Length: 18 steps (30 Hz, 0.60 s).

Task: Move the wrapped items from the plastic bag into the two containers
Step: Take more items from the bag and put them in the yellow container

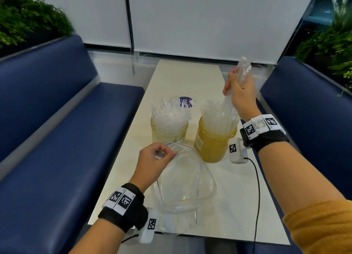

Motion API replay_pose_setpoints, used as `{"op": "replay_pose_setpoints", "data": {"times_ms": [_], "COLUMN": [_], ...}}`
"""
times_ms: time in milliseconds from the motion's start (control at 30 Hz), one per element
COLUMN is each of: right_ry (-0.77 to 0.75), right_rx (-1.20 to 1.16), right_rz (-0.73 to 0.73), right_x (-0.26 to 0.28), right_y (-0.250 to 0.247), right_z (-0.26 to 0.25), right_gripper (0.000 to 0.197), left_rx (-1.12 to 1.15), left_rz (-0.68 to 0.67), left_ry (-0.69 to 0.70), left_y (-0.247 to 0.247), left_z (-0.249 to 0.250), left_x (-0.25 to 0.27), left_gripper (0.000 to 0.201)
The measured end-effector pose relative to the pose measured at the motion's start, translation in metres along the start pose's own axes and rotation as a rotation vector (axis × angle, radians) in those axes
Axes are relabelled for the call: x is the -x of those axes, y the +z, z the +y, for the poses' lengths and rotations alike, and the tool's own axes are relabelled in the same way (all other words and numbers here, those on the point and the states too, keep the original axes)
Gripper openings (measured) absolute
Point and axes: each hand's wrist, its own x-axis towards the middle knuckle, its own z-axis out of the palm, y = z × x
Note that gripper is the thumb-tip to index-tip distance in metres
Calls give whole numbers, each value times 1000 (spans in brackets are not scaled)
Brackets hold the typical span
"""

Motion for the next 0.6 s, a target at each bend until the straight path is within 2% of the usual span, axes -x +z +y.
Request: {"op": "replay_pose_setpoints", "data": {"times_ms": [167, 267, 333, 467, 533, 600], "right_ry": [-65, 26, 85, 165, 111, -24], "right_rx": [10, 105, 143, 217, 319, 379], "right_rz": [-28, -94, -125, -63, 3, 47], "right_x": [-9, -4, 5, 25, 24, 19], "right_y": [0, 2, 2, 3, 1, -1], "right_z": [-6, 15, 33, 58, 60, 56], "right_gripper": [9, 22, 23, 19, 30, 58], "left_rx": [1, 1, 0, -2, 2, -2], "left_rz": [3, -1, -2, 6, 9, 5], "left_ry": [-7, -11, -11, -11, -12, -14], "left_y": [-4, -4, -3, -4, -5, -5], "left_z": [1, 1, 1, 0, -1, 0], "left_x": [-2, -2, -1, -1, -1, -2], "left_gripper": [16, 16, 16, 16, 16, 16]}}
